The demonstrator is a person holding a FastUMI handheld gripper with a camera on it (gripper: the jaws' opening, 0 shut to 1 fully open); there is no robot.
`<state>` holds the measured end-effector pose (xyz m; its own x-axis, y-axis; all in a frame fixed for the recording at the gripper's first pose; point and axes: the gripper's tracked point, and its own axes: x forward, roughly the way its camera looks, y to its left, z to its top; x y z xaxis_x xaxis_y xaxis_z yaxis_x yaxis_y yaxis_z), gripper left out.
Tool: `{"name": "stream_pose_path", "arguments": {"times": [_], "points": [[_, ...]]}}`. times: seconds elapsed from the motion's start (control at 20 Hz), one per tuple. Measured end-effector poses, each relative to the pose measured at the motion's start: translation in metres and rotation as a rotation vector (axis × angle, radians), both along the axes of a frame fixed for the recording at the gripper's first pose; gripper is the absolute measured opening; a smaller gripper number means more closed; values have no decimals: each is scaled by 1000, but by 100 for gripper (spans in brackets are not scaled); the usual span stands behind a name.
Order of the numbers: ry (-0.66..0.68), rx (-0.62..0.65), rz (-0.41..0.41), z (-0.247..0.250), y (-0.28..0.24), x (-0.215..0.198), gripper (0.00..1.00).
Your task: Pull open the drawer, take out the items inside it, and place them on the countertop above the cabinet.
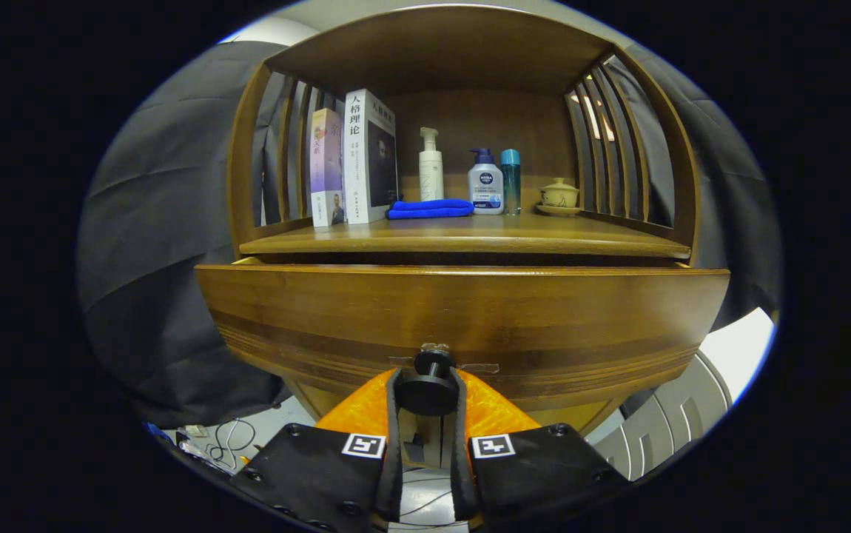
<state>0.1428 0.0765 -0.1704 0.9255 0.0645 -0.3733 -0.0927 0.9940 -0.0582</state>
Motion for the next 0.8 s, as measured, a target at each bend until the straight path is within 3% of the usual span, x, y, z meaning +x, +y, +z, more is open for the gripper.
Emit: {"name": "stream_pose_path", "arguments": {"times": [0.8], "points": [[31,18,52,-5,6,-84,28]]}}
